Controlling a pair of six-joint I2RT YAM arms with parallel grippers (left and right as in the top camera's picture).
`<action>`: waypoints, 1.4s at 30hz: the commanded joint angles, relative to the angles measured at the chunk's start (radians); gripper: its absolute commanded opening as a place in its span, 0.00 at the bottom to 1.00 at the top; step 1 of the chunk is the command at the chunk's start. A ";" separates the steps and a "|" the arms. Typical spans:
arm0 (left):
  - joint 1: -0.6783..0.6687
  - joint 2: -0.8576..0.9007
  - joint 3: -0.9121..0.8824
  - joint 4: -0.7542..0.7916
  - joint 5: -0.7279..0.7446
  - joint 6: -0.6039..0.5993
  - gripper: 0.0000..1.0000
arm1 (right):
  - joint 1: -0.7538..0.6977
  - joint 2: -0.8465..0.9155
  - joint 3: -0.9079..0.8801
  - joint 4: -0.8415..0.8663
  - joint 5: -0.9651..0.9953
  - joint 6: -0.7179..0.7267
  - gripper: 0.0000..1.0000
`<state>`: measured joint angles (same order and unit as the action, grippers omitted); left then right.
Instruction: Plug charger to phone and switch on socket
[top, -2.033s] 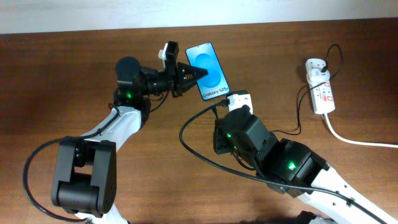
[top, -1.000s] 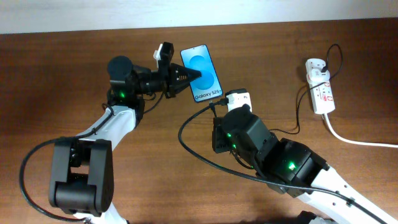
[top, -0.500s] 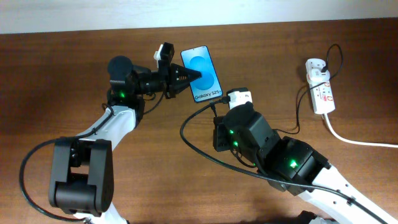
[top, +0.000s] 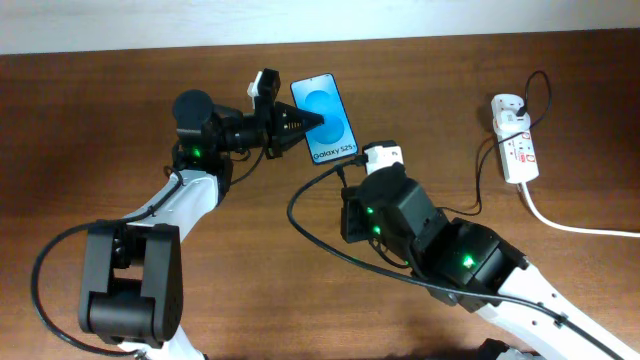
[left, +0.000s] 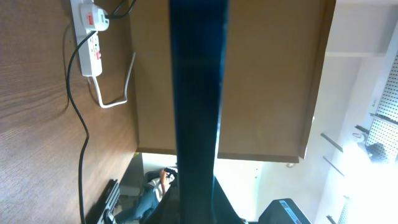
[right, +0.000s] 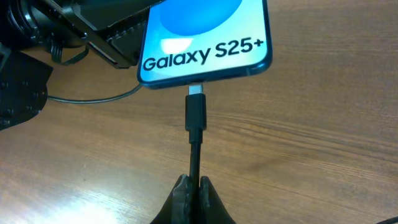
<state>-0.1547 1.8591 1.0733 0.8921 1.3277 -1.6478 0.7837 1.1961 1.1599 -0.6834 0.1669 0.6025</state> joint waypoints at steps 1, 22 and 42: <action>0.001 -0.006 0.008 0.012 0.001 -0.009 0.00 | -0.005 0.005 0.002 0.021 0.010 0.003 0.04; 0.000 -0.006 0.008 0.013 0.053 0.003 0.00 | -0.005 0.078 0.002 0.130 0.077 -0.118 0.04; -0.050 -0.006 0.008 0.155 0.180 0.169 0.00 | -0.005 0.063 0.014 0.227 0.081 -0.211 0.16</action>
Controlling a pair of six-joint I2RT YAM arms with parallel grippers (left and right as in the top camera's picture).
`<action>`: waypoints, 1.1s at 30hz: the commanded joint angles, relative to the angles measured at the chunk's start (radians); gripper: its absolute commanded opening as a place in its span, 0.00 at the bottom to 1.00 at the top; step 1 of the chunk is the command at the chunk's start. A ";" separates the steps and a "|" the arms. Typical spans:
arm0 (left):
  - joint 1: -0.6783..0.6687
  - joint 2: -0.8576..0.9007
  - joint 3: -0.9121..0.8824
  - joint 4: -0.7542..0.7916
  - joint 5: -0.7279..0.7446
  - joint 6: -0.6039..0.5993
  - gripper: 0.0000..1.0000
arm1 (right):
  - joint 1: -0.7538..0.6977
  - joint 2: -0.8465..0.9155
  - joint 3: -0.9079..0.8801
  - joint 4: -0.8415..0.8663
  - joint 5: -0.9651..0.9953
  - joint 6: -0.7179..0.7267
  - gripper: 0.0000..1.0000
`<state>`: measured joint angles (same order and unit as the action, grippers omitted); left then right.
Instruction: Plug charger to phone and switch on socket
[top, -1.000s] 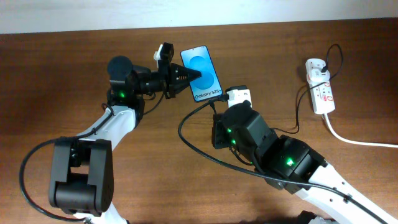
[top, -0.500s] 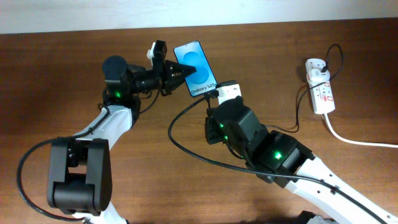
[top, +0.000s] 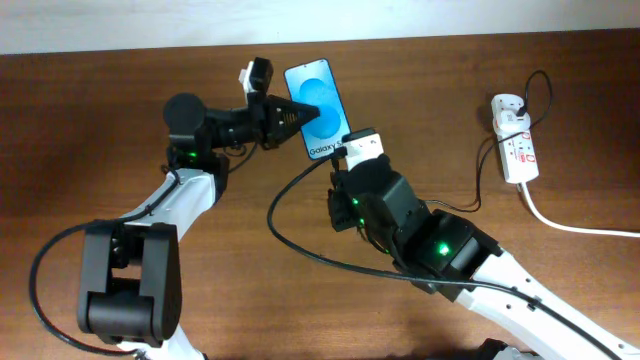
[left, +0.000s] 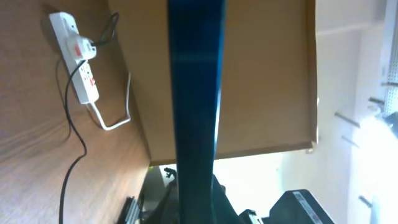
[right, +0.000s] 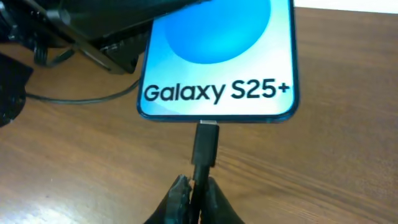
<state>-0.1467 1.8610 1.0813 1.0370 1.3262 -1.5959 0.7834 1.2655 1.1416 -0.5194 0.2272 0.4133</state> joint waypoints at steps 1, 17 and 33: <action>-0.058 -0.008 0.000 0.010 0.178 0.134 0.00 | -0.005 -0.016 0.032 0.057 0.021 -0.025 0.27; -0.055 -0.008 0.000 -0.002 -0.077 0.275 0.00 | -0.004 -0.054 0.120 -0.330 -0.064 0.059 0.64; -0.055 -0.008 0.000 -0.002 0.050 0.276 0.00 | -0.005 0.114 0.121 -0.260 0.097 0.047 0.04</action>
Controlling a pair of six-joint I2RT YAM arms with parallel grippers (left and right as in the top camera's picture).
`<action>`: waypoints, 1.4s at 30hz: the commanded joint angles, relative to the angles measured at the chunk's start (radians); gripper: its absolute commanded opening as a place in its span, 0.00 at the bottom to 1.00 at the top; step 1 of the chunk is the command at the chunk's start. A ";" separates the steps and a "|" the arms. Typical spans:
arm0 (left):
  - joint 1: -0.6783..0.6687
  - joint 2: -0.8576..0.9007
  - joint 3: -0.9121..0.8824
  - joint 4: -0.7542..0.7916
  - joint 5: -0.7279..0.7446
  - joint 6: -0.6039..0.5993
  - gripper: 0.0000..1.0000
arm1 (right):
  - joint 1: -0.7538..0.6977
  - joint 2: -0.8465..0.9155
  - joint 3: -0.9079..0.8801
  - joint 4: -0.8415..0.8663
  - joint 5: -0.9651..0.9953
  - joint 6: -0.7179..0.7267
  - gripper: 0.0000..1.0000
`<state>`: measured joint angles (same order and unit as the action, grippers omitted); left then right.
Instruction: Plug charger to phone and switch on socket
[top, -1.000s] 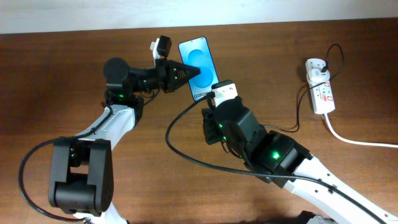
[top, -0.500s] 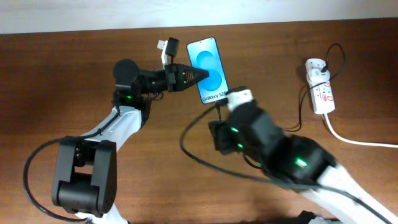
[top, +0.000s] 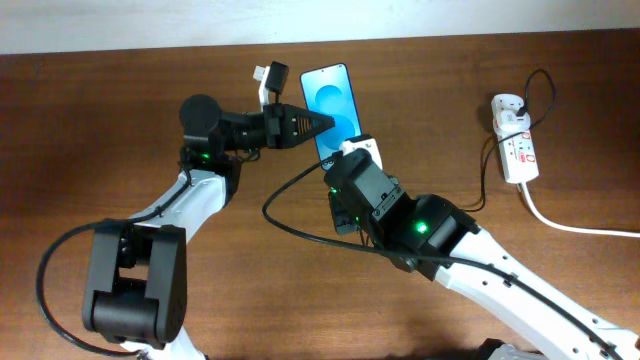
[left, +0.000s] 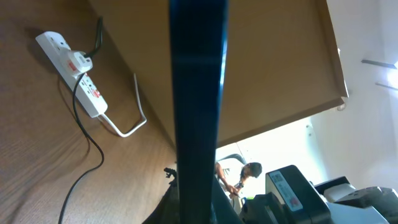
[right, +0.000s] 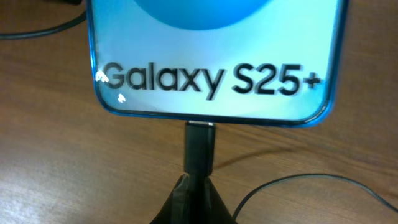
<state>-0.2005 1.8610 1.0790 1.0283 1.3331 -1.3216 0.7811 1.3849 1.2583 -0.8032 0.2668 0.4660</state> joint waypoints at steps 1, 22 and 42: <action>-0.002 -0.008 0.003 0.007 0.043 0.002 0.00 | -0.003 -0.006 0.004 0.024 0.056 -0.006 0.04; -0.068 -0.017 0.007 0.007 -0.195 -0.103 0.00 | -0.003 -0.195 0.267 -0.341 -0.034 -0.039 0.99; -0.093 0.174 0.503 -1.516 -0.294 0.982 0.00 | -0.003 -0.695 0.284 -0.462 0.292 0.051 0.99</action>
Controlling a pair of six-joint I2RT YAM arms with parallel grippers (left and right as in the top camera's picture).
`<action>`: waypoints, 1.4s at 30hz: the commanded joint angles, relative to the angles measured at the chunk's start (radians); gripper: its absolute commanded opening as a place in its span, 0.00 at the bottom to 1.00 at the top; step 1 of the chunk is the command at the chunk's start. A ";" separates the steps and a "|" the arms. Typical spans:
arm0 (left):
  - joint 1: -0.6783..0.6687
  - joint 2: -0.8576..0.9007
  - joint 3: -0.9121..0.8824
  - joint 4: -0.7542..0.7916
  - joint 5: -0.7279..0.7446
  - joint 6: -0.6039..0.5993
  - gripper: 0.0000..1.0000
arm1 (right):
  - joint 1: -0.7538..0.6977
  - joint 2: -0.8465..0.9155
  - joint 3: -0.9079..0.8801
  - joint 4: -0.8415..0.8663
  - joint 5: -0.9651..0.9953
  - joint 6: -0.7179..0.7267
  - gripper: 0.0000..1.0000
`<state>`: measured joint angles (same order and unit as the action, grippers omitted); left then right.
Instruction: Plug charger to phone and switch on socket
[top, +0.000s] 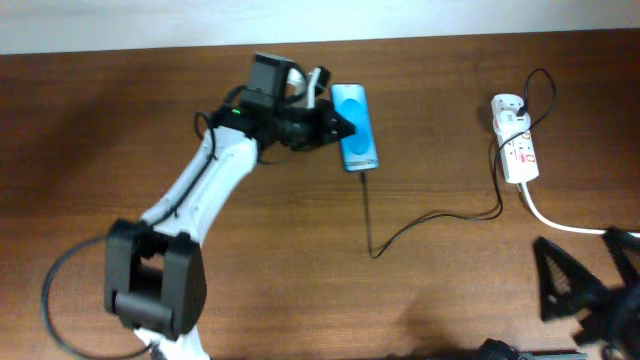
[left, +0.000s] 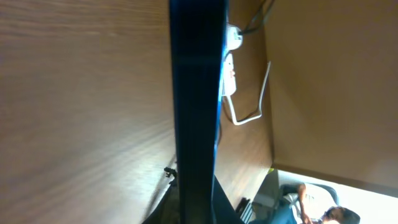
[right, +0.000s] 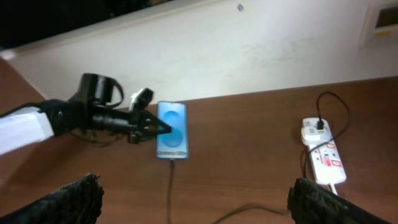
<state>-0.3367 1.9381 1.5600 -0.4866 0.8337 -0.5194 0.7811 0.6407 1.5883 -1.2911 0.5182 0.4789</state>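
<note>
The blue phone (top: 356, 139) lies near the table's back middle, with my left gripper (top: 335, 124) shut on its left edge. In the left wrist view the phone (left: 196, 93) shows edge-on as a dark blue bar between the fingers. The black charger cable (top: 370, 215) is plugged into the phone's lower end and runs right to the white power strip (top: 515, 145). My right gripper (top: 590, 275) stands open and empty at the front right, far from the phone (right: 171, 138). From there the cable (right: 170, 186) and the strip (right: 324, 156) are in sight.
A white mains lead (top: 570, 225) leaves the strip toward the right edge. A pale wall (right: 249, 43) rises behind the table's far edge. The cable loops over the wood between the phone and the strip.
My right gripper has let go of the charger plug and now stands open at the front right. The plug stays in the phone. The left gripper and phone have turned slightly.
My right gripper was shut on the cable with the plug just short of the phone, which the left gripper held. Then the plug met the port, then it sat fully in. Now the right gripper is open and far back, the cable left in the phone.
</note>
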 joint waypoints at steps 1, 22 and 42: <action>0.050 0.143 0.022 -0.002 0.254 0.207 0.00 | -0.003 0.075 -0.054 0.032 0.049 0.069 0.99; 0.003 0.419 0.011 -0.118 -0.031 0.296 0.05 | -0.003 0.317 -0.054 0.031 0.082 0.088 0.99; 0.003 0.419 0.010 -0.185 -0.188 0.247 0.42 | -0.003 0.317 -0.054 0.031 0.100 0.087 0.99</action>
<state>-0.3405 2.3112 1.5959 -0.6544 0.8322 -0.2764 0.7811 0.9592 1.5387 -1.2625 0.5991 0.5575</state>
